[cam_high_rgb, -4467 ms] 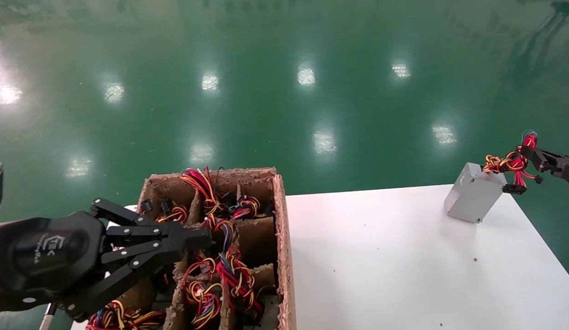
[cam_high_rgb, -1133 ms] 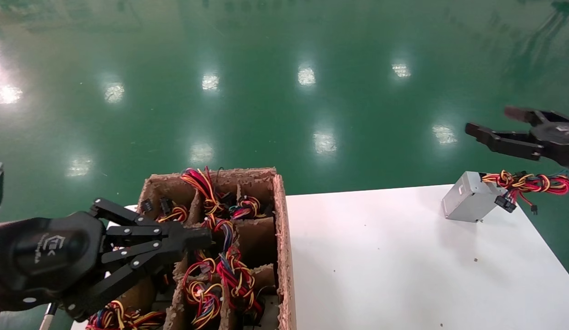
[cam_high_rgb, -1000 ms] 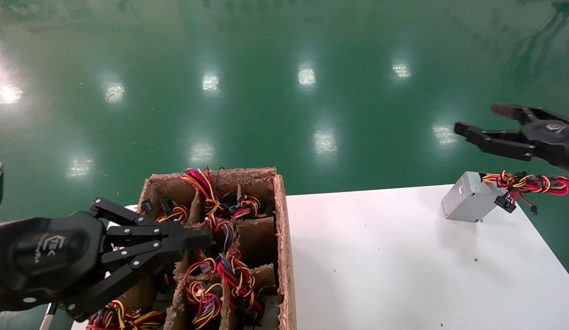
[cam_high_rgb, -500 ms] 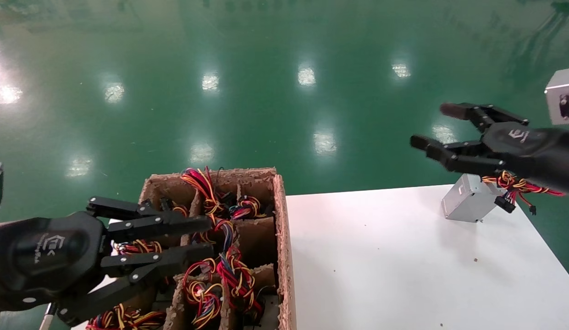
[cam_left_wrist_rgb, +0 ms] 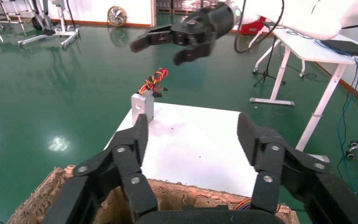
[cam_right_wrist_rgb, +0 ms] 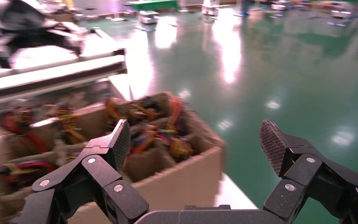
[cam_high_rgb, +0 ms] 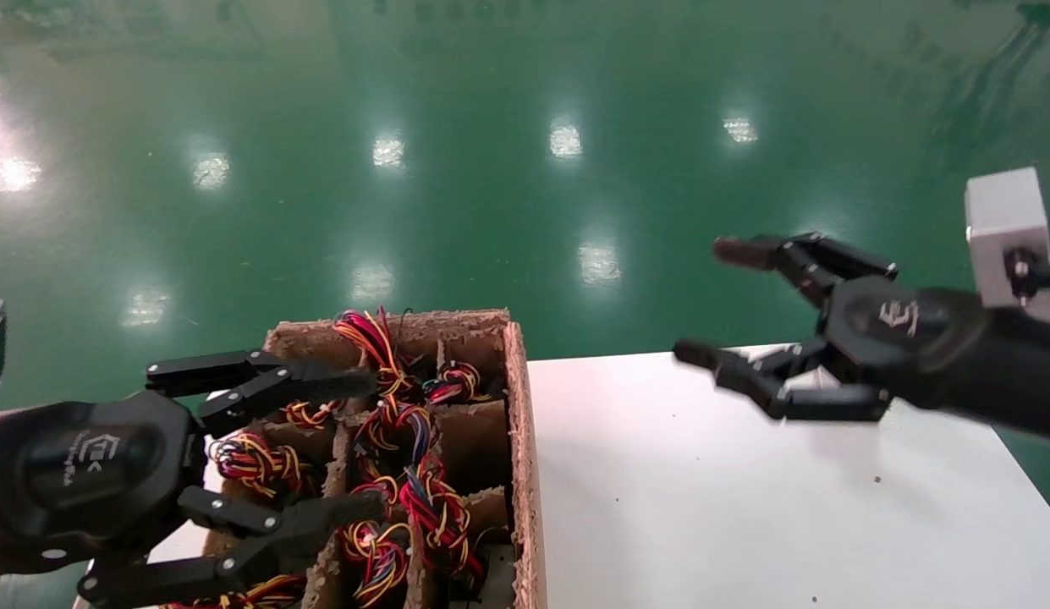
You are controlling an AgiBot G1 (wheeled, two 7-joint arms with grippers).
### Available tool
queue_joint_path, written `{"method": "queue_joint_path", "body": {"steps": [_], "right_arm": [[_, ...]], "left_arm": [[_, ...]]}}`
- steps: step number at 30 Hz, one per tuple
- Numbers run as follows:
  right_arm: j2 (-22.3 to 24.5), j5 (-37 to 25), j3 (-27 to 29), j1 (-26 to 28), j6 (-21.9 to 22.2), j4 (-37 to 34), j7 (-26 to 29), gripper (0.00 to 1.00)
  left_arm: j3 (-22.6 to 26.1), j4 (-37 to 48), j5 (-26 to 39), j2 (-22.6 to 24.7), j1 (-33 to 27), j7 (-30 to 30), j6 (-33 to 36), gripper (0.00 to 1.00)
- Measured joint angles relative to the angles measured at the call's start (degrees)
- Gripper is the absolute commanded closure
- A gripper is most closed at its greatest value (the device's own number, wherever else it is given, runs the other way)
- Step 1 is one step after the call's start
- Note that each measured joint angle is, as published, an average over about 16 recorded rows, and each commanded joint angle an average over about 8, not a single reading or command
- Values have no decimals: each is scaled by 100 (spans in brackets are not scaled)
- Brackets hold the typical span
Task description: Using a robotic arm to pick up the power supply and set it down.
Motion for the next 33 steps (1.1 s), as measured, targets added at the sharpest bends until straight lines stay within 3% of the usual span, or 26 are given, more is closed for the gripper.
{"method": "queue_joint_path", "body": {"steps": [16,33], "right_arm": [[82,545,198,-770,-464,1633,362,0],[91,595,221,-835,-502,1762,391,0]], "left_arm": [[0,1,0,0,1,0,-1,0],[0,1,0,0,1,0,-1,0]]}}
